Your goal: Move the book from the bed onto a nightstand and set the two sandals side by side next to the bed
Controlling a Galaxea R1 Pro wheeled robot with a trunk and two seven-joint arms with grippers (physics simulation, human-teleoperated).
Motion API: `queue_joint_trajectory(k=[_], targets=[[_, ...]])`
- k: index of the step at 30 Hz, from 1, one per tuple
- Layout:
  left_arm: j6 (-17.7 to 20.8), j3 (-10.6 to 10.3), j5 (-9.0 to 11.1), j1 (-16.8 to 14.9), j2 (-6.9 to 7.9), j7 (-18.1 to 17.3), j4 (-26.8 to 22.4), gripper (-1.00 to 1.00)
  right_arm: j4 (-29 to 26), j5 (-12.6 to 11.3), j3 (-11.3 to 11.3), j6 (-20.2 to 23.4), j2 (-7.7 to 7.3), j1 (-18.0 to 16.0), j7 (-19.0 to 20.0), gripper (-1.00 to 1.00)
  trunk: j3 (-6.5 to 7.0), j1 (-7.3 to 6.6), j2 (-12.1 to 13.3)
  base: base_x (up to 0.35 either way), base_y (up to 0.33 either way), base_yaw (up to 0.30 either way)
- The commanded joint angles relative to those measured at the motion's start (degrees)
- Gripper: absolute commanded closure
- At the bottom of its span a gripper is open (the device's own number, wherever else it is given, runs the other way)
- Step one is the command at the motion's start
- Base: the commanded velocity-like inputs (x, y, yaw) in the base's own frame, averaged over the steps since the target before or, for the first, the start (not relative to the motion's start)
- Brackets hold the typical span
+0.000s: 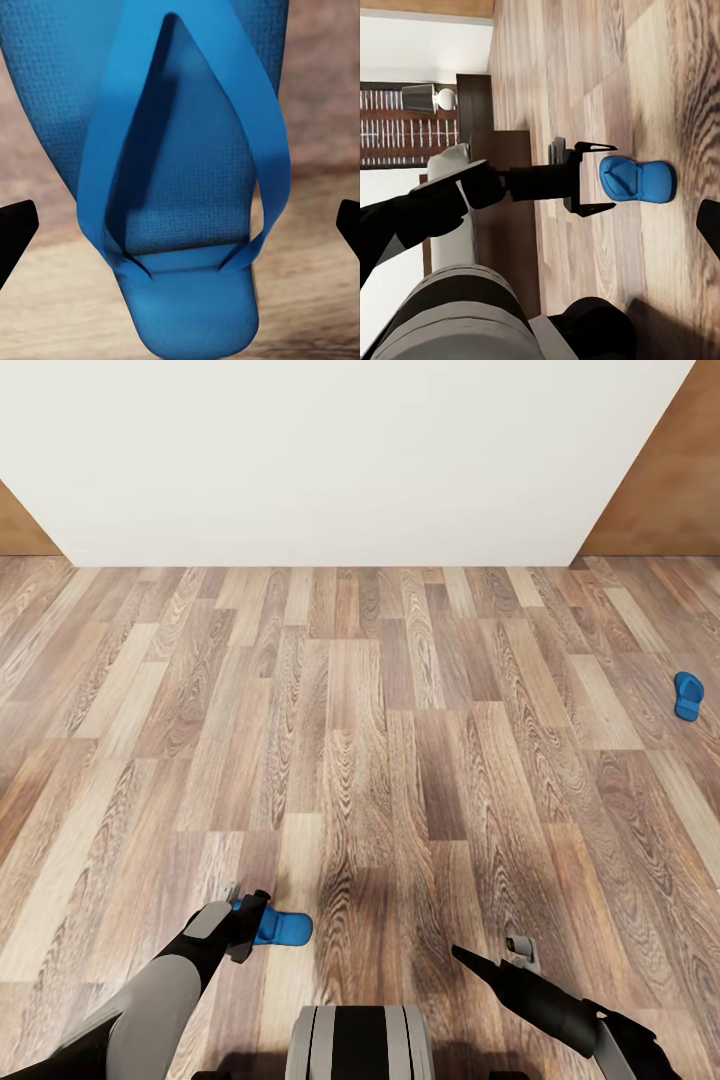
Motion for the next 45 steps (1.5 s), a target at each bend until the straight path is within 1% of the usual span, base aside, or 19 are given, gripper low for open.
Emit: queue_joint_trajectory(k=[1,14,18,26,30,35,38,45], targets=[[0.2,0.1,0.5,0.0,-0.04,0.4,-0.2,-1.00,0.0,-0.3,0.0,0.5,-0.01,0.0,0.1,-1.00,-0.03,-0.01,0.0,0.000,0.000,0.000],[0.2,0.0,0.5,0.0,-0.03,0.4,-0.2,-1.00,0.0,-0.3,0.0,0.5,0.00,0.0,0.1,-1.00,-0.03,-0.01,0.0,0.000,0.000,0.000],[0.2,0.0,0.5,0.0,-0.01,0.4,-0.2,-1.00,0.0,-0.3,0.0,0.5,0.01,0.0,0.1,-1.00,-0.92,0.09,-0.1,0.000,0.000,0.000],[0.2,-0.1,0.5,0.0,-0.05,0.4,-0.2,-1.00,0.0,-0.3,-0.1,0.5,0.00,0.0,0.1,-1.00,-0.92,0.09,-0.1,0.000,0.000,0.000],[0.2,-0.9,0.5,0.0,-0.07,0.4,-0.2,-1.00,0.0,-0.3,0.0,0.5,0.01,0.0,0.1,-1.00,-0.92,0.09,-0.1,0.000,0.000,0.000],[0.2,-3.5,0.5,0.0,-0.03,0.4,-0.2,-1.00,0.0,-0.3,0.0,0.5,0.01,0.0,0.1,-1.00,-0.92,0.09,-0.1,0.000,0.000,0.000],[0.2,-4.6,0.5,0.0,-0.06,0.4,-0.2,-1.00,0.0,-0.3,0.0,0.5,0.00,0.0,0.1,-1.00,-0.92,0.09,-0.1,0.000,0.000,0.000],[0.2,-5.5,0.5,0.0,-0.08,0.4,-0.2,-1.00,0.0,-0.3,0.0,0.5,-0.01,0.0,0.1,-1.00,-0.92,0.09,-0.1,0.000,0.000,0.000]])
